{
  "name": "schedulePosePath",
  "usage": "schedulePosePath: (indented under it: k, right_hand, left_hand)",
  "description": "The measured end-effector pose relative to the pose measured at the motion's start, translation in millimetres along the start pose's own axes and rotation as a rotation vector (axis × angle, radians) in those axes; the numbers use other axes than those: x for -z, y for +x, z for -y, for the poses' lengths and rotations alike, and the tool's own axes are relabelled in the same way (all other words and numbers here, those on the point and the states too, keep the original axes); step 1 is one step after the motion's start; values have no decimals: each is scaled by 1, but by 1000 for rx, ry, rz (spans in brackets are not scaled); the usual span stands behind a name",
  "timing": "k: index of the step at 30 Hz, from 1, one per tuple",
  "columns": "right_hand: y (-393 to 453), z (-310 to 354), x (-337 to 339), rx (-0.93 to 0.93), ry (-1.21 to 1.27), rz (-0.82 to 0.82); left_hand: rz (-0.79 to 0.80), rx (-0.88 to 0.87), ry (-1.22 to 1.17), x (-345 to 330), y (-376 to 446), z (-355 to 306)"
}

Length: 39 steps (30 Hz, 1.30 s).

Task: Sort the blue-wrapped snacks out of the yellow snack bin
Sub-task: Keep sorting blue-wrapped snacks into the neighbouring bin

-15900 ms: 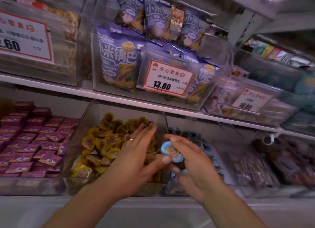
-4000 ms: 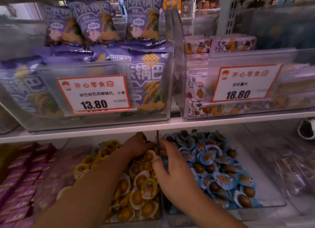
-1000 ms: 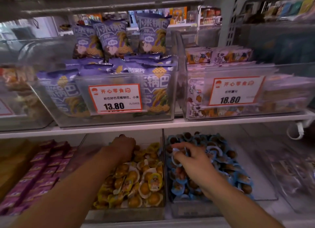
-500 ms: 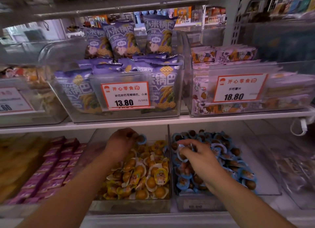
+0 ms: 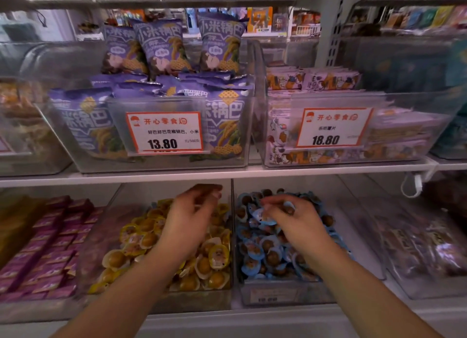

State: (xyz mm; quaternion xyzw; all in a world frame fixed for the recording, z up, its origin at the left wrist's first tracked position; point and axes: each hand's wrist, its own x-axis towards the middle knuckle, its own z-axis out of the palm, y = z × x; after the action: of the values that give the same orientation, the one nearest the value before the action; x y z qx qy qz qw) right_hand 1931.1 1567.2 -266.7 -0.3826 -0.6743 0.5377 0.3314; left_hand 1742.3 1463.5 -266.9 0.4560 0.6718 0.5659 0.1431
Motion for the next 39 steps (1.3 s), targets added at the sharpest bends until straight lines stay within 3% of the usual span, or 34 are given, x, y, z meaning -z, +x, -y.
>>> schedulePosePath:
  k: [2, 4, 6, 8, 11, 13, 17, 30, 39]
  right_hand:
    - [9, -11, 9, 96, -471, 28]
    - [10, -19, 4, 173, -786, -13]
    - [6, -20, -10, 321, -781, -110]
    - [2, -20, -31, 410, -635, -36]
    - [-4, -27, -64, 340, -493, 174]
    - [-3, -33, -73, 306, -476, 216]
    - [3, -34, -70, 314, -432, 218]
    - [-2, -26, -71, 306, -510, 245]
    - [-4, -27, -71, 311, -472, 259]
  left_hand:
    - [-13, 105, 106, 13, 18, 17]
    - [139, 173, 372, 20, 32, 38]
    - [308, 170, 616, 16, 41, 55]
    - [466, 120, 693, 4, 51, 63]
    - [750, 110, 616, -18, 65, 64]
    - [844, 110, 677, -24, 74, 71]
    - [744, 116, 887, -3, 89, 93]
    - [640, 108, 785, 30, 114, 116]
    - [794, -46, 1352, -1, 112, 117]
